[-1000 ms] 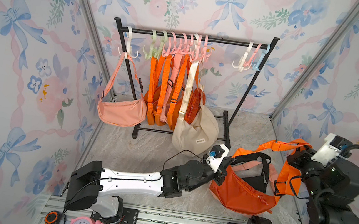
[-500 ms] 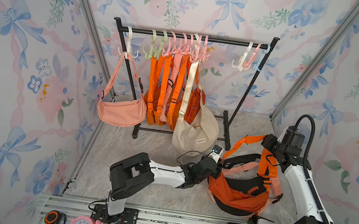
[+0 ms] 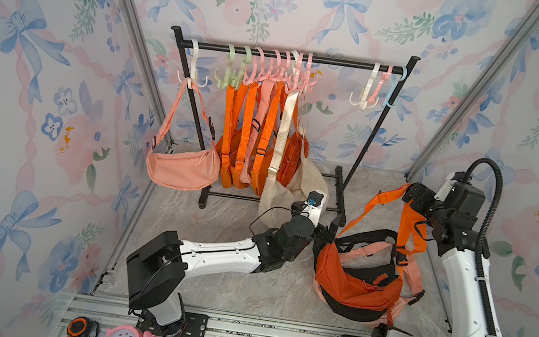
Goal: Take the bag off the hook
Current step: Place the bag inside the bag.
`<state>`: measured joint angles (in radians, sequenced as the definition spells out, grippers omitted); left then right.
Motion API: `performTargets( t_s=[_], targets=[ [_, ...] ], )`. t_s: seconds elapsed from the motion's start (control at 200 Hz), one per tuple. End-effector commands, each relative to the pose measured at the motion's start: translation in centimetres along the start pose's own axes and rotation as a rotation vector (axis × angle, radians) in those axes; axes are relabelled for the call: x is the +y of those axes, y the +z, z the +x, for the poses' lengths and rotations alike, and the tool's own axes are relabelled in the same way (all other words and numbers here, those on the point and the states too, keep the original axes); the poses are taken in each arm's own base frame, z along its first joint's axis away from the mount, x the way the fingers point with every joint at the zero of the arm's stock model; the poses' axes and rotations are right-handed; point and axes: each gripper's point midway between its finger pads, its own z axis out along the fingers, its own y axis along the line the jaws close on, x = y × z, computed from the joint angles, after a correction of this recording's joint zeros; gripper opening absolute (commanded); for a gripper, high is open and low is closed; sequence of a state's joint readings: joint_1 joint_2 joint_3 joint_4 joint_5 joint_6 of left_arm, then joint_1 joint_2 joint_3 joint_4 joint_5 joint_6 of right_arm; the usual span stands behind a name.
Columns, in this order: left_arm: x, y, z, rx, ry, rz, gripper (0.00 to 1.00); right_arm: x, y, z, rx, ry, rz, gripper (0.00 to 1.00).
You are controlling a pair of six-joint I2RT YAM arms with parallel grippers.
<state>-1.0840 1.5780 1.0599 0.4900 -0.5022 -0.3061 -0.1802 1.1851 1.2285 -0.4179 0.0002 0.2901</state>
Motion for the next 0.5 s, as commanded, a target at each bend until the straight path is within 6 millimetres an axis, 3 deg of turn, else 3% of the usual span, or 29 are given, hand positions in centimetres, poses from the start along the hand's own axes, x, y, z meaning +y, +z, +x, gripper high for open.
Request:
performTargets(
  t_s=[0.0,0.15,0.26,0.375,0.495],
  targets=[
    [0.7,0.1,0.8,0.042,0.056,-0.033,0.98,0.5,2.4,5.2,0.158,-0.04,-0.012,0.97],
    [1.7,0.0,0.2,0.033,0.042,-0.047,0.98,-1.5,7.9,13.9,0.386,-0.031,0.015,0.97],
    [2.1,-0.5,-1.0,0.017,0.046,-0.05,0.98,-1.1,8.9,18.3,0.559,-0.061,-0.013,0.97],
    [3.0,-0.9,-2.5,0.003,0.039,-0.051,0.98,-0.4,7.9,18.7,0.587,-0.128,-0.005,0.97],
    [4.6,-1.4,-4.5,-0.028,0.037,-0.077,0.98,0.4,5.8,15.9,0.514,-0.137,-0.023,0.97]
  ],
)
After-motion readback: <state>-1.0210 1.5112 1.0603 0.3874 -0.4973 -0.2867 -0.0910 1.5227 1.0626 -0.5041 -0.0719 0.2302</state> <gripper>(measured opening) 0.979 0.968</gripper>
